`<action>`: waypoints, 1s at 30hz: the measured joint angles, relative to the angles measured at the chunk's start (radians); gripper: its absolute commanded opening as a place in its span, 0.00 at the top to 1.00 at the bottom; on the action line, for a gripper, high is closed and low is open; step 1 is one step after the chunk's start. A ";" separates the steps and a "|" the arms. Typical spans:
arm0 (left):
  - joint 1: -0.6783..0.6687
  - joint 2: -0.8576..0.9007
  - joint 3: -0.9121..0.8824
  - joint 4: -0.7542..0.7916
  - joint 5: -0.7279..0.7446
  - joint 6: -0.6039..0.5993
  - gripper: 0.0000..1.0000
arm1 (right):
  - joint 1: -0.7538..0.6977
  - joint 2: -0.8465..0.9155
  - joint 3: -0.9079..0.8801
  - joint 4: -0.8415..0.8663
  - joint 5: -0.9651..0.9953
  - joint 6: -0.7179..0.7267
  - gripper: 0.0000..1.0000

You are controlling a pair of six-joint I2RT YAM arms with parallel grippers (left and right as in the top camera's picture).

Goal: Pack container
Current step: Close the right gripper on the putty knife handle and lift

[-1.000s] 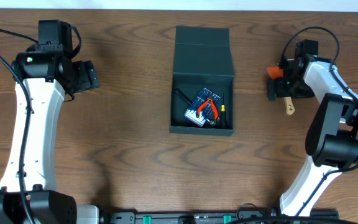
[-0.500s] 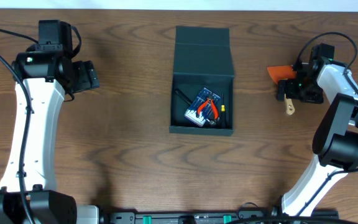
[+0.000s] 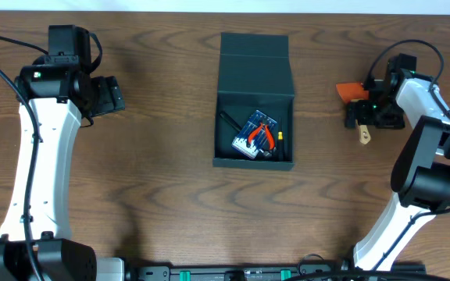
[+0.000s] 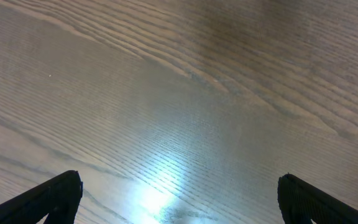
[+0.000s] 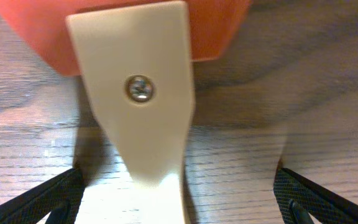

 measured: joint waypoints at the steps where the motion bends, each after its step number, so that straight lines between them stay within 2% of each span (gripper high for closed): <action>1: 0.000 0.000 0.000 0.000 0.000 0.000 0.01 | 0.005 0.002 0.005 -0.003 0.001 -0.001 0.01; 6: 0.000 0.000 0.000 0.000 0.000 0.000 0.01 | 0.026 0.011 0.024 -0.010 0.012 -0.003 0.01; 13: 0.000 0.000 0.000 0.000 0.000 0.000 0.02 | 0.035 0.012 0.026 -0.010 0.019 -0.004 0.09; 21: 0.000 0.000 0.000 0.000 0.000 0.000 0.01 | 0.039 0.022 0.038 -0.015 0.019 -0.003 0.10; 24: 0.000 0.000 0.000 0.000 0.000 0.000 0.01 | 0.039 0.026 0.044 -0.016 0.015 -0.003 0.16; 26: 0.000 0.000 0.000 0.000 0.000 0.000 0.01 | 0.039 0.027 0.045 -0.014 0.011 -0.005 0.27; 30: 0.000 0.000 0.000 0.000 0.000 0.000 0.01 | 0.040 0.027 0.045 -0.008 0.008 0.005 0.41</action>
